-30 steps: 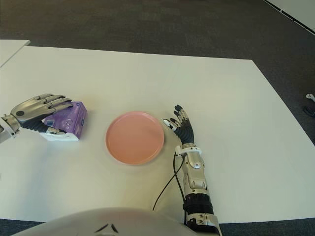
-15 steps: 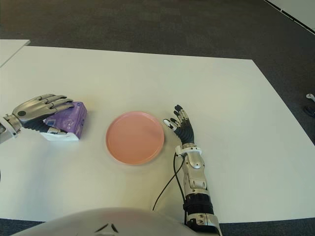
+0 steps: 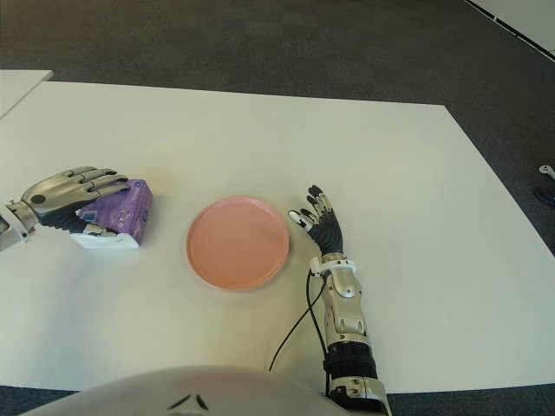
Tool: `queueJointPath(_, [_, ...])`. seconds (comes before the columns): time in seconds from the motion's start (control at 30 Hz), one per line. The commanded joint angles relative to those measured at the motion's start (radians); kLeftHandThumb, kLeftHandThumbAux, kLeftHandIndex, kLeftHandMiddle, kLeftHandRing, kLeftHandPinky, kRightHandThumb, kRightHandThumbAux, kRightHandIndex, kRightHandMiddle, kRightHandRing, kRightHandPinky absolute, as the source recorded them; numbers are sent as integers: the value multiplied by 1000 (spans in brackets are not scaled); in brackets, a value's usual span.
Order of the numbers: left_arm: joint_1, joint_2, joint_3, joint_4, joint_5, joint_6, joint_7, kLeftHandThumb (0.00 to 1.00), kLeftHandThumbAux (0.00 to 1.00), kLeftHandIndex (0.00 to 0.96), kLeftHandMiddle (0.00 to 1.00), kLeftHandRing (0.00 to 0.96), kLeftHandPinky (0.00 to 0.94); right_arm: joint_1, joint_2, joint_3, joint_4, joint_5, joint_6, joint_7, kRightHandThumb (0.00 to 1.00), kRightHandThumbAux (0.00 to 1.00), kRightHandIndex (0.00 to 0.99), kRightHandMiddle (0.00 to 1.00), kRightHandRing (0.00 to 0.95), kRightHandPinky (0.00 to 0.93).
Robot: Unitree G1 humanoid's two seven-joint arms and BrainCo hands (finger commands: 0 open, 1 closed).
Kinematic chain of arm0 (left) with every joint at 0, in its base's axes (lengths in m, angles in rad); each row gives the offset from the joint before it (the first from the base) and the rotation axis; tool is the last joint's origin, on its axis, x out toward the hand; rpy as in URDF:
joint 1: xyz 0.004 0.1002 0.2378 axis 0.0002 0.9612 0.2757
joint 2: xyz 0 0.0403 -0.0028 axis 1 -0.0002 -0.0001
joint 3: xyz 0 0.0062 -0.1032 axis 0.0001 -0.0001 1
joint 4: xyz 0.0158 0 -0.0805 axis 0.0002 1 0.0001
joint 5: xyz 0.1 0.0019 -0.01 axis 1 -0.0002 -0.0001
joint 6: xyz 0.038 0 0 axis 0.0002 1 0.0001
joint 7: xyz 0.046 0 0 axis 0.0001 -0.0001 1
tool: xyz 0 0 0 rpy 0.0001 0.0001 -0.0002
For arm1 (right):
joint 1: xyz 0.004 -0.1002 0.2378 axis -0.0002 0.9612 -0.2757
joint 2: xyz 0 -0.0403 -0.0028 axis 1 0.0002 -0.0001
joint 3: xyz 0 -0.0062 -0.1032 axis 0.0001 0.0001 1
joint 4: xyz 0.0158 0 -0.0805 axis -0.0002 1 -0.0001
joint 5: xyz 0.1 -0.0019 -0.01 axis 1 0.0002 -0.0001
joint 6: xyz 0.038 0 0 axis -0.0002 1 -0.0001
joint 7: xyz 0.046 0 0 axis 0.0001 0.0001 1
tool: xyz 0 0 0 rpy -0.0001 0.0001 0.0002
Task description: Put the tissue paper into the plate.
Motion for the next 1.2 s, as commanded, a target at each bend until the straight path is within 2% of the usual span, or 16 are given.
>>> queueJointPath(0.03, [37, 19, -1, -17, -10, -17, -36, 320, 136, 0, 0, 0, 0, 46, -2, -4, 43, 11, 66, 1, 15, 720, 0, 29, 13, 30])
queueJointPath(0.47, [79, 41, 38, -46, -84, -43, -99, 311, 137, 0, 0, 0, 0, 46, -3, -6, 36, 11, 71, 4, 11, 718, 0, 28, 12, 26])
queueJointPath(0.67, [123, 67, 77, -90, -139, -59, -147, 323, 131, 0, 0, 0, 0, 48, -4, -5, 30, 8, 76, 3, 14, 719, 0, 28, 12, 26])
queueJointPath(0.87, [147, 76, 103, -132, -247, -87, -277, 343, 125, 0, 0, 0, 0, 50, -4, -2, 22, 3, 82, 0, 19, 716, 0, 29, 13, 26])
queueJointPath(1.0, [197, 80, 125, -183, -314, -93, -346, 347, 124, 0, 0, 0, 0, 54, -4, -1, 15, 2, 88, -1, 24, 715, 0, 30, 13, 26])
queueJointPath(1.2, [284, 63, 162, -267, -352, -78, -390, 339, 132, 0, 0, 0, 0, 57, -3, 2, 7, 1, 95, -1, 27, 709, 0, 31, 13, 25])
